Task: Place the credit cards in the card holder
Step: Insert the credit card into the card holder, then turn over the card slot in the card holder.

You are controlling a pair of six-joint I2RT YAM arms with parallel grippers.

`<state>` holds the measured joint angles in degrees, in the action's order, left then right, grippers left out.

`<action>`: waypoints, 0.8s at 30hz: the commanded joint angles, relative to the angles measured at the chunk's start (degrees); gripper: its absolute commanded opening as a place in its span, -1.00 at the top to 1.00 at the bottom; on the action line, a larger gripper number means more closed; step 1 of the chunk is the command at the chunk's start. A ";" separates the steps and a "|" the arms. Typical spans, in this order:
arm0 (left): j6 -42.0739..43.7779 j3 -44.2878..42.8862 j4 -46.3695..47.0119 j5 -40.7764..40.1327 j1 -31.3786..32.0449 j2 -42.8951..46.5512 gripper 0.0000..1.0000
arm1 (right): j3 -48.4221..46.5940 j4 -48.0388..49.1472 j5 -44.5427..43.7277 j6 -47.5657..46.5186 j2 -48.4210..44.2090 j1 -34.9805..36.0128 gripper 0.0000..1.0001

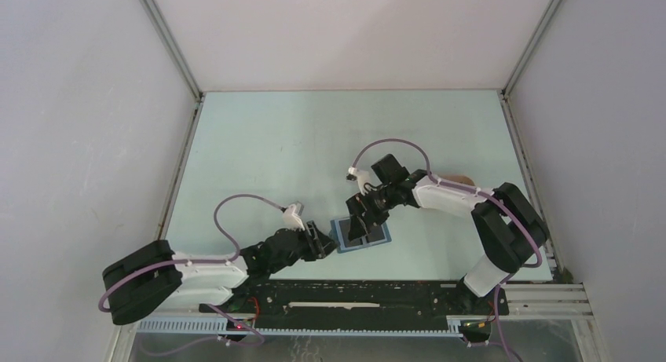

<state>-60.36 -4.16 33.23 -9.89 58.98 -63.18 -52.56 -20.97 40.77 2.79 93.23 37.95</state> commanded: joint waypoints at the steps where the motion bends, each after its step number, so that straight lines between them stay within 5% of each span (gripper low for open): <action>1: 2.55 1.17 -4.46 -1.87 -0.30 4.60 -0.09 | -2.49 -2.39 4.63 -5.22 0.14 -1.24 -0.99; 15: 4.72 2.05 -12.55 -3.61 -0.45 16.54 -0.34 | -3.06 -3.96 5.76 -7.71 0.01 -3.85 -0.91; 20: 4.68 2.38 -11.54 -2.50 -0.45 17.20 -0.22 | -3.85 -4.23 3.13 -5.99 2.79 -3.48 -0.57; 24: 4.72 2.17 -10.33 -1.05 -0.45 17.29 -0.07 | -5.10 -4.92 2.25 -5.08 5.07 -2.95 -0.05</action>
<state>-57.08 -3.40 21.26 -11.90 58.85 -46.68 -55.20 -25.34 44.64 -3.20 96.53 34.41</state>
